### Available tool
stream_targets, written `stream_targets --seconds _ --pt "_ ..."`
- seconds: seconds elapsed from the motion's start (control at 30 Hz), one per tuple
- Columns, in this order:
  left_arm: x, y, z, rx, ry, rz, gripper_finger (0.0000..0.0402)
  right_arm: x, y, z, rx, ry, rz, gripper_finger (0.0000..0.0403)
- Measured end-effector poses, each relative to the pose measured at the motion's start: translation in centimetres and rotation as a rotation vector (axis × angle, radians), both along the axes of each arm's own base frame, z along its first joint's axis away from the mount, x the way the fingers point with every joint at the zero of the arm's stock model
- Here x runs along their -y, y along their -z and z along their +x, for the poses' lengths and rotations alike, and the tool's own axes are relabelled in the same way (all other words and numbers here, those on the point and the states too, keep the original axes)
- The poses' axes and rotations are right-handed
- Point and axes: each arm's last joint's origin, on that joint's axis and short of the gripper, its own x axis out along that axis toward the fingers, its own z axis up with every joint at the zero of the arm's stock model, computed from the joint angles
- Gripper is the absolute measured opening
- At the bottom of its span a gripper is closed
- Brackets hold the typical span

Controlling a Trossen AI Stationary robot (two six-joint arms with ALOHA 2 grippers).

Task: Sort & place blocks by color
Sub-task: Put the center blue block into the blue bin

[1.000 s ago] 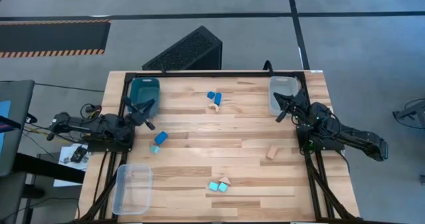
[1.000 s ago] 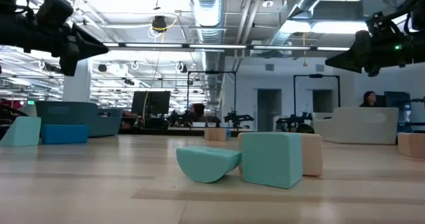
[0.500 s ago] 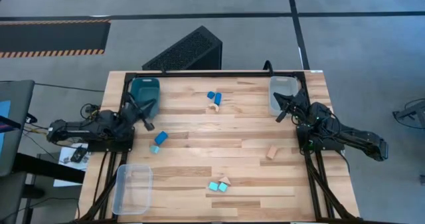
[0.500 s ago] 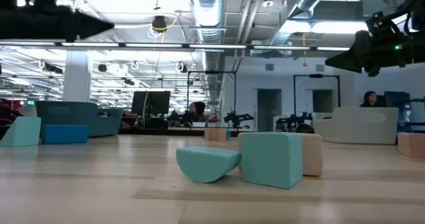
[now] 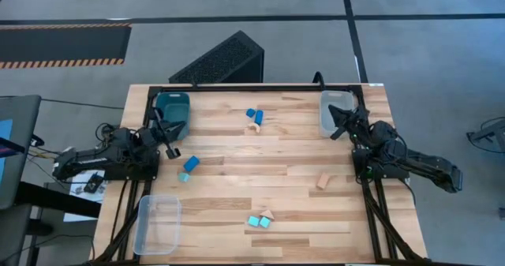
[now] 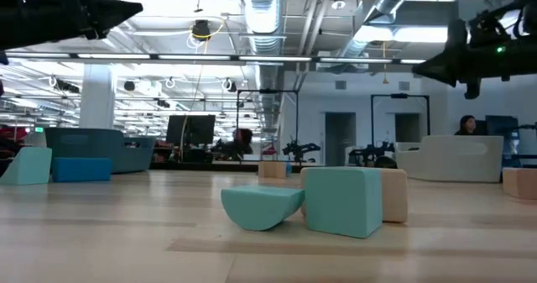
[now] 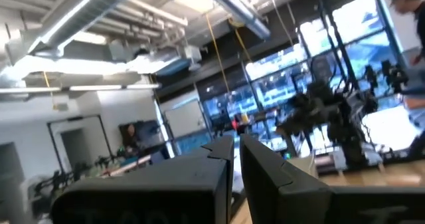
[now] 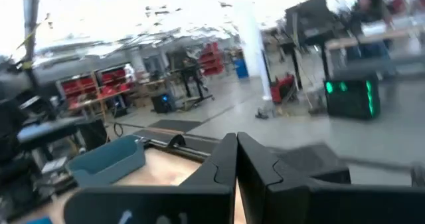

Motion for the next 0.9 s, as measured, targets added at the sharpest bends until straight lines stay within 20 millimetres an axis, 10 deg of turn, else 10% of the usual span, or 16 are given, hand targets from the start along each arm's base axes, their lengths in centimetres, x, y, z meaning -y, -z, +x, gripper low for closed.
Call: stream_targets --seconds 0.47,0.7,0.9 --pt "-1.6 0.1 2.8 0.012 0.034 -0.098 0.0019 2.7 -2.5 5.3 -0.224 -0.067 0.076 0.0148" --pt "-2.5 0.8 4.1 -0.081 -0.099 -0.182 0.0019 6.5 -5.6 11.1 -0.350 -0.043 0.116 0.0203" --pt "-2.7 1.5 4.6 -0.131 -0.122 -0.230 0.0019 10.3 -5.7 17.6 -0.792 -0.244 0.074 0.0207"
